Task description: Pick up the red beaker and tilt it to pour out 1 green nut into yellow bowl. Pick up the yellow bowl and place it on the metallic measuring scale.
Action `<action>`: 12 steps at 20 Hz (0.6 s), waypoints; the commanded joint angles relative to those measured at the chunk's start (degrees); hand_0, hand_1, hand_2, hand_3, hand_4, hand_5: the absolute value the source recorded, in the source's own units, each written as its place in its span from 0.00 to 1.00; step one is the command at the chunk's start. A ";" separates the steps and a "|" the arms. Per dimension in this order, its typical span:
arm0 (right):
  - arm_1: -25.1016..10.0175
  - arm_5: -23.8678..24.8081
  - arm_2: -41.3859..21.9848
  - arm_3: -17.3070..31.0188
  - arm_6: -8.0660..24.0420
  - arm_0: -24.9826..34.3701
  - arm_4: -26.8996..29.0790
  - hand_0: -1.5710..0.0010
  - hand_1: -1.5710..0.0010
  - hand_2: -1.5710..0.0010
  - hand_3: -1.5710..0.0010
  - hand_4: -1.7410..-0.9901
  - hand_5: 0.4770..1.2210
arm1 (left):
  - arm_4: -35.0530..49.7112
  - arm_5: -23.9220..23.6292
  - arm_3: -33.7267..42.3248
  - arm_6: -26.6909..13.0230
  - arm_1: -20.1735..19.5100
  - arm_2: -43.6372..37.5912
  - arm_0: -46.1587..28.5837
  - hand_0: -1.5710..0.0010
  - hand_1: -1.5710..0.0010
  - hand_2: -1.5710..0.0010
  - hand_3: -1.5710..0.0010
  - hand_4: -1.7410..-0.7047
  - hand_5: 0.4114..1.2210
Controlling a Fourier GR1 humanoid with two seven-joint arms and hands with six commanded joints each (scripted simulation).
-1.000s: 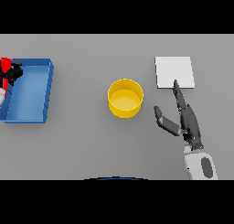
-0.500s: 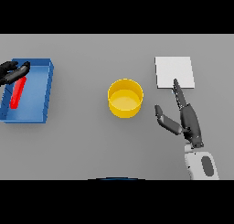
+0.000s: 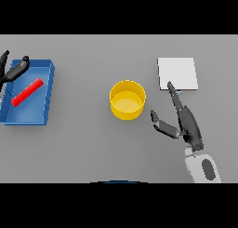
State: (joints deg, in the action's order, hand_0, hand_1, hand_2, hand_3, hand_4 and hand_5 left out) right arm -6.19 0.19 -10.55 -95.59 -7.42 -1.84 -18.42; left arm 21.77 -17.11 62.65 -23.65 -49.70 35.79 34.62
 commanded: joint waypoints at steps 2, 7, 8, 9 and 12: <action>-3.71 -3.36 -1.10 0.72 -0.58 2.85 -1.56 1.00 1.00 1.00 1.00 0.78 0.34 | -0.11 -0.57 0.57 0.72 -0.51 -0.16 -0.57 0.99 0.99 0.99 0.99 1.00 0.34; -12.15 -10.10 -9.45 3.31 3.56 14.04 -15.25 1.00 1.00 1.00 1.00 0.69 0.30 | 0.95 -0.35 0.90 1.37 0.32 -0.67 0.12 1.00 1.00 1.00 1.00 0.99 0.31; -13.51 -11.51 -11.69 4.39 2.53 16.25 -17.92 1.00 1.00 1.00 1.00 0.69 0.30 | 1.07 -0.32 0.98 1.30 0.67 -0.48 -0.14 1.00 1.00 1.00 1.00 0.99 0.31; -15.00 -12.54 -13.30 5.40 0.87 17.88 -19.99 1.00 1.00 1.00 1.00 0.68 0.30 | 1.06 -0.27 0.93 0.83 0.69 -0.40 -0.07 1.00 1.00 1.00 1.00 0.99 0.32; -17.59 -15.79 -17.92 8.67 -1.69 23.48 -25.26 1.00 1.00 1.00 1.00 0.69 0.31 | 1.40 0.30 0.68 1.66 0.63 -0.62 -0.33 1.00 1.00 1.00 1.00 0.99 0.33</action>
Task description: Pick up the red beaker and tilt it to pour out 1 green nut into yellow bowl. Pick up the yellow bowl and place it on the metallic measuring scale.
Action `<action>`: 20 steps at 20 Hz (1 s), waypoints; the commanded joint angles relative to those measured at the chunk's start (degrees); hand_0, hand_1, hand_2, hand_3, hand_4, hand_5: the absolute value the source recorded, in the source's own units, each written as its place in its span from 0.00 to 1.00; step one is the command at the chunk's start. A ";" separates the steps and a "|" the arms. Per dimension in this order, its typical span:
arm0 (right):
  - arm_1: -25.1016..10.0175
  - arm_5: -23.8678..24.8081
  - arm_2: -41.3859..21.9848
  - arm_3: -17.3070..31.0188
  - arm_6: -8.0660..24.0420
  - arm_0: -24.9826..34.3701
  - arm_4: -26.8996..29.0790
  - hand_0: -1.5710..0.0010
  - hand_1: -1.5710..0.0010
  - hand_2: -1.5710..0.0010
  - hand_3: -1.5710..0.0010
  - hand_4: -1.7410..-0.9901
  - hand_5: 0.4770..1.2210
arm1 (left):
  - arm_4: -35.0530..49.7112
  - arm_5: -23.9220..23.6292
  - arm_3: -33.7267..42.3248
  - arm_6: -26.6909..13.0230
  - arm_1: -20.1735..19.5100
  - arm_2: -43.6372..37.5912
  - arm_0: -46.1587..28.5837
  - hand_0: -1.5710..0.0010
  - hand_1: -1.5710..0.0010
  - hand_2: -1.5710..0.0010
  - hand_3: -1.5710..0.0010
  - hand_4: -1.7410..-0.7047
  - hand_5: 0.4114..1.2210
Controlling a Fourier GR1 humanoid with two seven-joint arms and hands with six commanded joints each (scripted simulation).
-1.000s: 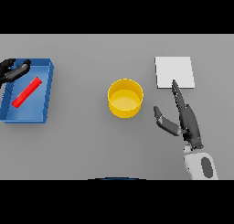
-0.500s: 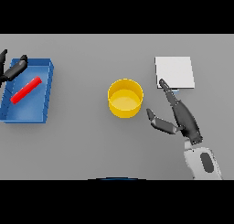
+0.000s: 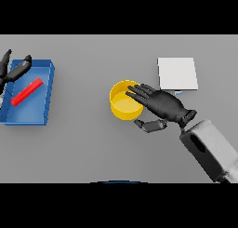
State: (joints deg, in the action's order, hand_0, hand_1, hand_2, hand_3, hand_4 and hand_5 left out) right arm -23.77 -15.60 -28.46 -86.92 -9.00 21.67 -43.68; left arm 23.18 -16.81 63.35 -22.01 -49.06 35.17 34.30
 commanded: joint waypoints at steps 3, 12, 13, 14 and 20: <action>-0.70 -3.31 -3.41 3.25 -1.99 5.04 -2.63 1.00 1.00 1.00 1.00 0.71 0.31 | 0.41 0.21 1.11 0.50 -0.78 -0.20 -0.66 1.00 1.00 1.00 1.00 0.99 0.33; 1.34 -8.02 -10.81 16.05 -3.86 15.25 -8.33 1.00 1.00 1.00 1.00 0.67 0.31 | 1.34 0.54 -0.06 1.53 -0.22 -0.94 -1.27 1.00 1.00 1.00 1.00 0.98 0.34; 1.28 -8.47 -11.37 16.97 -4.59 15.94 -8.67 1.00 1.00 1.00 1.00 0.65 0.31 | 1.46 0.70 0.02 1.45 -0.58 -1.19 -0.87 1.00 1.00 1.00 1.00 0.98 0.34; 1.49 -9.14 -11.94 17.67 -4.63 16.57 -9.01 1.00 1.00 1.00 1.00 0.64 0.32 | 1.31 0.68 0.37 1.56 -1.11 -1.14 -1.15 1.00 1.00 1.00 1.00 0.98 0.34; 3.31 -12.02 -13.36 20.65 -3.44 18.43 -9.39 1.00 1.00 1.00 1.00 0.59 0.37 | 1.88 0.92 0.89 2.20 -1.22 -1.48 -1.46 1.00 1.00 1.00 1.00 0.99 0.34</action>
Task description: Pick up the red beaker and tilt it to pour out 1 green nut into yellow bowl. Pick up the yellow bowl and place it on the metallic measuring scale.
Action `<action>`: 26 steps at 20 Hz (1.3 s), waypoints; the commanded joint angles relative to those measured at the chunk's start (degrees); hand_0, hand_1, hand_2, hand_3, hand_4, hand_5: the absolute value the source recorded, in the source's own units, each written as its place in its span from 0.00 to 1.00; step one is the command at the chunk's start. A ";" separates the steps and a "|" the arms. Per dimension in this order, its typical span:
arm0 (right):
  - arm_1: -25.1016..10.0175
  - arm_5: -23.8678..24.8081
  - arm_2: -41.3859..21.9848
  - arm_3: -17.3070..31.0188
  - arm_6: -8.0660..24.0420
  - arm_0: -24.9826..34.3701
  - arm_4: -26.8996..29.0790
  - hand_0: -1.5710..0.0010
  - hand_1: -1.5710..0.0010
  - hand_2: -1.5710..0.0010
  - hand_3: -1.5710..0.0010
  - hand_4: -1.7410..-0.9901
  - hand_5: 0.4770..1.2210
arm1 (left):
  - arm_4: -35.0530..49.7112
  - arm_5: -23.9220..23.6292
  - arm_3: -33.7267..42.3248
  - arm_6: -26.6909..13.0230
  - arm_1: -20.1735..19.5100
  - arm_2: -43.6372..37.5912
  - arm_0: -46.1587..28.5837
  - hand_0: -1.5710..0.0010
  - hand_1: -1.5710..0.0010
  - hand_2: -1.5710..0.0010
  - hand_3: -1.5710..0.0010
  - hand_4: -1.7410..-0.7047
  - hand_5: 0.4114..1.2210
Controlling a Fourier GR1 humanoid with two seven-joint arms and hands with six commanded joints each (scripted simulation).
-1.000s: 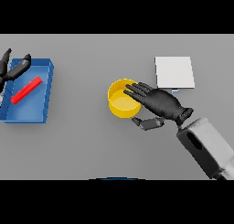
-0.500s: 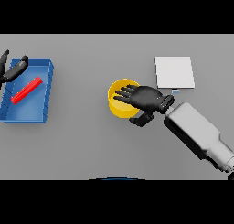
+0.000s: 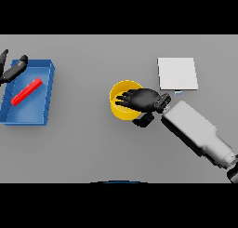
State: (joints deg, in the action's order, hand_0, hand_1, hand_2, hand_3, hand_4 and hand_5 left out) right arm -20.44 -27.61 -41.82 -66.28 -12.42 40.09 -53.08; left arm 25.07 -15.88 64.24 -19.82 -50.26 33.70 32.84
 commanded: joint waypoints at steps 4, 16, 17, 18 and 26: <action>1.81 -1.51 1.09 1.49 2.49 0.12 1.14 0.93 0.94 0.94 0.94 0.51 0.49 | 0.09 0.04 0.54 0.59 -0.40 -0.13 -0.30 1.00 1.00 1.00 1.00 0.99 0.34; 1.10 0.76 0.19 1.58 -0.91 0.63 0.88 0.07 0.07 0.19 0.22 0.06 0.96 | -0.06 0.44 0.33 -0.03 -0.86 -0.01 -0.06 1.00 1.00 1.00 1.00 0.99 0.35; 0.90 0.97 0.51 1.75 -1.02 0.81 0.90 0.06 0.06 0.18 0.22 0.04 0.97 | 0.18 0.55 0.85 -0.16 -1.18 -0.15 -0.09 1.00 1.00 1.00 1.00 0.99 0.35; 0.78 0.96 0.88 1.61 -0.55 0.62 1.17 0.04 0.05 0.17 0.20 0.04 0.97 | 0.32 0.68 1.04 0.10 -1.43 -0.18 -0.56 1.00 1.00 1.00 1.00 0.99 0.35; -2.89 -3.91 5.75 -6.68 1.92 0.15 5.09 0.01 0.01 0.10 0.20 0.01 1.00 | -0.06 0.12 0.50 -0.77 -0.58 0.15 -0.10 1.00 1.00 1.00 1.00 0.98 0.35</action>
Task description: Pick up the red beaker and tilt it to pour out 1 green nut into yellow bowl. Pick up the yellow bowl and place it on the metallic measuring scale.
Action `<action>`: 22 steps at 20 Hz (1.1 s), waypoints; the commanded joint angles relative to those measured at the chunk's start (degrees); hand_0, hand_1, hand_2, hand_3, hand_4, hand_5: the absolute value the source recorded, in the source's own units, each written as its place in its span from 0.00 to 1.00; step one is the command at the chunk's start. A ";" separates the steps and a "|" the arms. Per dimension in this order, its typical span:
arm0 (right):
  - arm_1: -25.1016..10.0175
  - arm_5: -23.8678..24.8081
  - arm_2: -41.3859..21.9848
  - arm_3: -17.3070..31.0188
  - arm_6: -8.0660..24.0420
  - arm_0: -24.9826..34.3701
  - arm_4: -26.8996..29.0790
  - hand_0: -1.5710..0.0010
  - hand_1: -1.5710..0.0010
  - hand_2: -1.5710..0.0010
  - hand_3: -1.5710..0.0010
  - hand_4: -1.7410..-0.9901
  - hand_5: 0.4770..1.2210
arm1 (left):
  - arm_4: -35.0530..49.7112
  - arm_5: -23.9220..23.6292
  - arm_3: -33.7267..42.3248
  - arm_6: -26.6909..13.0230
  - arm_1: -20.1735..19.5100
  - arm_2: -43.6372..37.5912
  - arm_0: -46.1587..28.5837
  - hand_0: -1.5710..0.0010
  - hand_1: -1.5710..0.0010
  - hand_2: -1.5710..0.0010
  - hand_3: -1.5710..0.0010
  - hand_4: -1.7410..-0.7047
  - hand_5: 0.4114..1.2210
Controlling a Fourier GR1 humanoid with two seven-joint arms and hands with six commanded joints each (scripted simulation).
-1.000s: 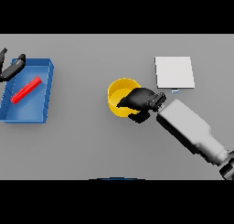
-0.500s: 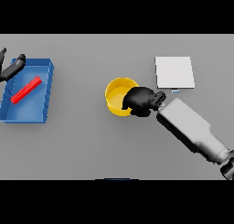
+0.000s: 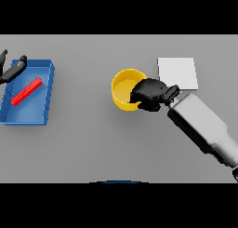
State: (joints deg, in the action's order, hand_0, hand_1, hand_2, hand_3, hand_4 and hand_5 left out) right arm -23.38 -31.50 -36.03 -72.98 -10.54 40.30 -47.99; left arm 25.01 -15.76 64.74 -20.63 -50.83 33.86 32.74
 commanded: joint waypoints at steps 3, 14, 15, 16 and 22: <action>-2.50 0.31 2.47 -1.53 0.48 0.42 0.19 0.00 0.00 0.09 0.24 0.00 1.00 | -0.27 0.38 -0.09 0.23 -0.32 0.13 -0.04 1.00 1.00 1.00 1.00 0.99 0.34; -7.05 3.99 7.99 -1.99 2.44 -0.42 -0.21 0.00 0.00 0.02 0.27 0.00 1.00 | 0.14 -0.30 1.93 -0.62 -0.98 0.01 -0.67 1.00 1.00 1.00 1.00 0.98 0.38; -7.17 4.73 8.55 -0.47 2.80 -0.41 -0.35 0.00 0.00 0.02 0.27 0.00 1.00 | 0.10 -0.58 2.44 -1.45 -1.35 0.02 -0.62 1.00 1.00 1.00 1.00 0.98 0.38; -6.59 5.14 9.02 0.24 4.16 -0.11 -0.33 0.00 0.00 0.03 0.27 0.00 1.00 | -0.03 -0.94 3.12 -2.33 -1.59 0.29 -0.75 1.00 1.00 1.00 1.00 0.98 0.38; -7.45 11.49 11.27 11.41 1.58 1.95 -1.93 0.00 0.00 0.02 0.27 0.00 1.00 | 0.36 -0.38 2.35 -2.09 -1.62 -0.11 -0.81 1.00 1.00 1.00 1.00 0.97 0.40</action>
State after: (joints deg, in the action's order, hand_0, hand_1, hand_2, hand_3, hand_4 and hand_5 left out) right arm -30.85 -19.97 -24.76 -61.53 -8.61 42.22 -50.00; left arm 25.37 -16.14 67.08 -22.80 -52.44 33.75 31.90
